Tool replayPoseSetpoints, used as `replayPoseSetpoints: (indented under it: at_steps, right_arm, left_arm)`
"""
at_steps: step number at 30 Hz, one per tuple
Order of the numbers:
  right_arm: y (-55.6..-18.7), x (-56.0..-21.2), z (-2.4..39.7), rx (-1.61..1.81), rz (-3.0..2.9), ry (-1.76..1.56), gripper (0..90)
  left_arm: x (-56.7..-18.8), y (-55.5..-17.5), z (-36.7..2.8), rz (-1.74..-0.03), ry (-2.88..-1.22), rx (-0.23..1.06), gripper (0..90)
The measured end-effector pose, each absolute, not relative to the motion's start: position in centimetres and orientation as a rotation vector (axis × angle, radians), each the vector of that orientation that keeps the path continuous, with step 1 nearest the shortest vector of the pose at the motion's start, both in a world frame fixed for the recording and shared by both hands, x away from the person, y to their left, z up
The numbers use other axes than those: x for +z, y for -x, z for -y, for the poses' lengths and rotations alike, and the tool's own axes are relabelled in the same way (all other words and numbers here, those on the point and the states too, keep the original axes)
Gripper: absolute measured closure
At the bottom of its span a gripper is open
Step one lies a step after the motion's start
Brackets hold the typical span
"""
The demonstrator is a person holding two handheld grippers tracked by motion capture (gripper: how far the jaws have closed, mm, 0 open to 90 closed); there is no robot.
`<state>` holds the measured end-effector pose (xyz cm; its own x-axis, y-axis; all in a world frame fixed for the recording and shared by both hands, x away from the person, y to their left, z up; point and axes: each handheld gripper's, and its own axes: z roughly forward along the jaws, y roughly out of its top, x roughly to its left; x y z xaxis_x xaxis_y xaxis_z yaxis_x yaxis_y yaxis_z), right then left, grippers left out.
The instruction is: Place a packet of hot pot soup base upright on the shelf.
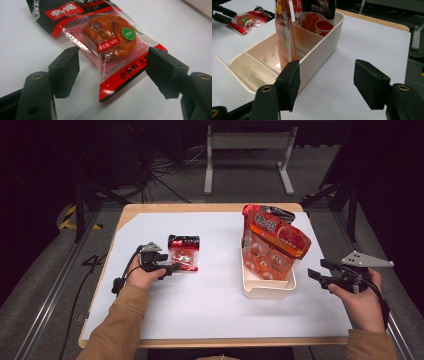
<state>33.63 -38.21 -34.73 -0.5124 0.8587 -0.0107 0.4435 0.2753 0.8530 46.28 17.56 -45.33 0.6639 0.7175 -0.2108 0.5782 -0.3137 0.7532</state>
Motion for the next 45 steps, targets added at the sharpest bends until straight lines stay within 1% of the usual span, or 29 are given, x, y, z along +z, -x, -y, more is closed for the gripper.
replayPoseSetpoints:
  at_steps: [8, 10, 11, 15, 18, 21, 27, 28, 32, 39, 45]
  right_arm:
    - [-33.6, -34.6, 38.1, 1.164, -2.074, -1.163, 38.3]
    - [-33.6, -34.7, 38.1, 1.164, -2.075, -1.162, 38.3]
    - [-33.6, -34.7, 38.1, 1.165, -2.075, -1.162, 38.3]
    - [-33.6, -34.6, 38.0, 1.169, -2.075, -1.159, 38.3]
    - [-33.6, -34.6, 38.0, 1.172, -2.074, -1.154, 38.3]
    - [-33.6, -34.5, 37.8, 1.176, -2.078, -1.151, 38.3]
    - [-33.5, -34.3, 37.7, 1.182, -2.073, -1.141, 39.8]
    - [-33.3, -34.0, 37.8, 1.186, -2.066, -1.136, 41.3]
    - [-33.1, -33.7, 37.9, 1.194, -2.055, -1.129, 43.3]
    - [-32.4, -32.8, 37.6, 1.208, -2.052, -1.106, 51.4]
    - [-31.4, -31.4, 37.3, 1.221, -2.021, -1.062, 52.4]
  left_arm:
    - [-45.6, -46.5, -17.4, -1.023, -2.040, 0.205, 40.7]
    - [-45.6, -46.5, -17.4, -1.025, -2.036, 0.203, 46.1]
    - [-45.6, -46.5, -17.4, -1.016, -2.044, 0.208, 50.7]
    - [-45.5, -46.2, -17.1, -1.010, -2.070, 0.255, 62.0]
    - [-45.6, -46.1, -17.3, -1.018, -2.066, 0.259, 74.8]
    - [-45.6, -46.0, -17.4, -1.040, -2.056, 0.247, 82.5]
    - [-45.4, -45.9, -17.2, -1.058, -2.055, 0.250, 87.3]
    - [-45.3, -45.9, -17.3, -1.063, -2.049, 0.243, 88.0]
    - [-45.2, -45.9, -17.2, -1.067, -2.051, 0.233, 88.9]
    - [-44.5, -45.5, -17.1, -1.038, -2.037, 0.231, 89.8]
    - [-43.2, -44.6, -17.1, -0.992, -2.017, 0.258, 89.9]
